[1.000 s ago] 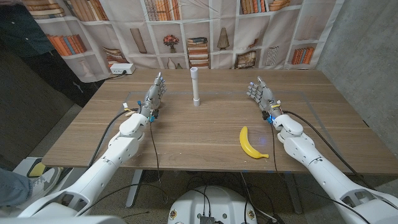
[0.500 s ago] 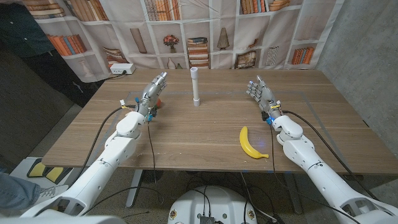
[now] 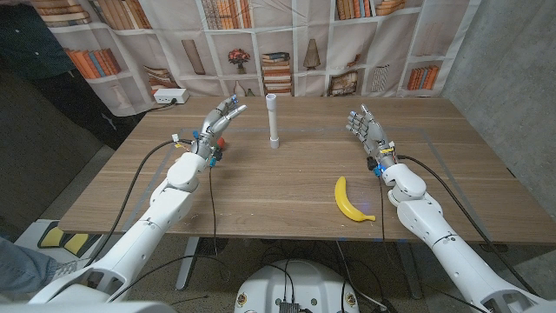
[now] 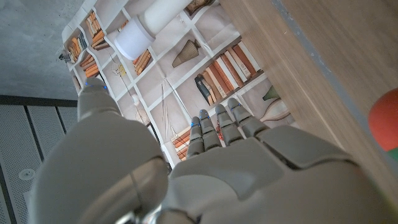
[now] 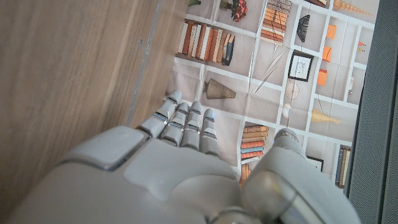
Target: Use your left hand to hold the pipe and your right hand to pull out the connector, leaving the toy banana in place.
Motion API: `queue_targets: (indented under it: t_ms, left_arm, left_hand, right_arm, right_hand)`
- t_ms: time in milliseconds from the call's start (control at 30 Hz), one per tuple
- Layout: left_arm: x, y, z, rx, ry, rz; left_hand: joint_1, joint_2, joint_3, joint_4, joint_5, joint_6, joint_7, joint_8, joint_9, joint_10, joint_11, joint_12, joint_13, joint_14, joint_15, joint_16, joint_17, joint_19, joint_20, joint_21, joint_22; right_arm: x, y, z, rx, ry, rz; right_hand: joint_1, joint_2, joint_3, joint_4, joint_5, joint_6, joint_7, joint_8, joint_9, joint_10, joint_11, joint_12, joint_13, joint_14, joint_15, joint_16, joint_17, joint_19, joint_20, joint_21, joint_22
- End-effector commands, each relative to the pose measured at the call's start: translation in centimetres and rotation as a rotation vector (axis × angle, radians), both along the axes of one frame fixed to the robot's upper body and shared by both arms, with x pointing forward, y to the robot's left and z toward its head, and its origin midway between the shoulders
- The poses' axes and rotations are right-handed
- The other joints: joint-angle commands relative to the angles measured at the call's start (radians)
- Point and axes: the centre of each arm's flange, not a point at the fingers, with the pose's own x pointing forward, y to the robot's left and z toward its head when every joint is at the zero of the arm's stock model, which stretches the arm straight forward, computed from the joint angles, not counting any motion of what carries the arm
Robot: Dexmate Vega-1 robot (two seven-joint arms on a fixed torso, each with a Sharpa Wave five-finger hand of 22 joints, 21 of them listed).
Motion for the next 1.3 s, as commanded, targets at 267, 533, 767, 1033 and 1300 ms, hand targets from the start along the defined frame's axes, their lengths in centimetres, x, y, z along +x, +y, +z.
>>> queue_targets:
  t_ms: [267,533,767,1033,1300]
  left_arm:
    - [0.1,-2.1,1.5,0.243,-0.050,0.100]
    - [0.3,-2.8,1.6,0.302,-0.045,0.138]
    - [0.6,-3.6,1.4,0.354,-0.035,0.167]
    - [1.8,-5.2,1.2,0.393,-0.035,0.161]
    - [3.5,-6.0,1.3,0.391,-0.026,0.153]
  left_hand:
    - [0.031,0.008,0.006,-0.010,0.010,0.039,-0.005,0.010,0.007,0.013,0.000,0.004,0.004,0.011,-0.013,-0.001,0.006,0.008,-0.029,0.007,0.005]
    - [0.037,0.012,0.007,-0.010,0.011,0.040,-0.002,0.007,0.007,0.015,0.003,0.001,0.004,0.010,-0.012,-0.004,0.006,0.004,-0.030,0.004,0.005]
    - [0.046,0.017,0.008,-0.011,0.012,0.043,-0.002,0.005,0.008,0.019,0.000,0.000,0.005,0.014,-0.008,-0.005,0.006,0.001,-0.023,0.002,0.005]
    - [0.064,0.028,0.014,-0.013,0.015,0.059,-0.012,0.007,0.008,0.038,-0.005,0.002,0.005,0.032,-0.014,-0.002,0.006,0.001,-0.021,-0.001,0.005]
    - [0.090,0.047,0.022,-0.015,0.018,0.096,-0.014,0.014,0.009,0.069,-0.025,0.005,0.006,0.051,-0.025,-0.001,0.006,0.018,-0.027,0.002,0.004]
  right_arm:
    - [-1.3,0.1,-0.4,0.002,-0.005,-0.021]
    - [-1.5,0.2,-0.7,0.000,0.001,-0.020]
    - [-1.7,0.2,-0.8,-0.003,0.005,-0.024]
    - [-2.3,0.1,-1.2,-0.002,0.009,-0.035]
    - [-3.0,-0.5,-1.9,0.014,0.020,-0.055]
  right_hand:
    - [0.009,-0.005,0.001,-0.010,0.006,0.005,-0.004,-0.001,0.004,0.008,0.004,0.002,0.003,0.003,0.001,-0.001,0.001,0.008,-0.027,-0.008,0.001]
    - [0.010,-0.004,0.002,-0.011,0.005,0.007,-0.005,-0.001,0.004,0.011,0.003,0.002,0.003,0.007,0.000,0.000,0.001,0.012,-0.027,-0.010,0.001]
    - [0.013,-0.003,0.002,-0.013,0.005,0.011,-0.006,-0.001,0.004,0.016,0.003,0.003,0.003,0.011,0.000,0.000,0.001,0.017,-0.026,-0.011,0.001]
    - [0.013,-0.002,0.002,-0.014,0.004,0.013,-0.009,-0.001,0.004,0.023,0.006,0.004,0.003,0.013,0.001,0.000,0.002,0.021,-0.026,-0.014,0.002]
    - [0.013,-0.001,0.001,-0.015,0.004,0.018,-0.009,-0.001,0.004,0.024,0.005,0.004,0.003,0.017,0.000,0.001,0.002,0.025,-0.025,-0.016,0.002]
